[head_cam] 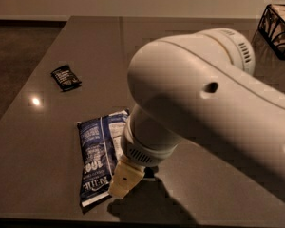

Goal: Pick blue chip bag

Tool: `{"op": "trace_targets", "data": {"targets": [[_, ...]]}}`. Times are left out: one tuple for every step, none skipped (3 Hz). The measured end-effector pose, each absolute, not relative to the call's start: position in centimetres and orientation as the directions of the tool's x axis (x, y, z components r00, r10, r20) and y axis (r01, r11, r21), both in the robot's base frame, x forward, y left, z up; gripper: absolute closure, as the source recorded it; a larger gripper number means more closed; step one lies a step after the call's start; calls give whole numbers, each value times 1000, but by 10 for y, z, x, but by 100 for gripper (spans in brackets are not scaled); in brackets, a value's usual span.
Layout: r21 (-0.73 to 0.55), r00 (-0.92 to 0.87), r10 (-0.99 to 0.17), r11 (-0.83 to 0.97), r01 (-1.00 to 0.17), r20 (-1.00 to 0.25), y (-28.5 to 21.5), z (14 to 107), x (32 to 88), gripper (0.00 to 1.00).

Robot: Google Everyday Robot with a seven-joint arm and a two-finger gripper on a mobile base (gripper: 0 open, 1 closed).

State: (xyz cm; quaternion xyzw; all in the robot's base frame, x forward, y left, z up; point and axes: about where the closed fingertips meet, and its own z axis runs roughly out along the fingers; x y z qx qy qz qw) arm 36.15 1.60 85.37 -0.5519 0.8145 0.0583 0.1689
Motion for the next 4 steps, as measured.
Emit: {"op": "trace_targets", "data": {"targets": [[-78,-321,-881,368,-926,-346,31,844,367,35],[-73,-315,-878,363,-929,-360,38,842,372,58],[-52,-314,-868,360,-931,-385,35,853,377,82],[-32,-286,-860,330,-944,-423,27,877,383,100]]}}
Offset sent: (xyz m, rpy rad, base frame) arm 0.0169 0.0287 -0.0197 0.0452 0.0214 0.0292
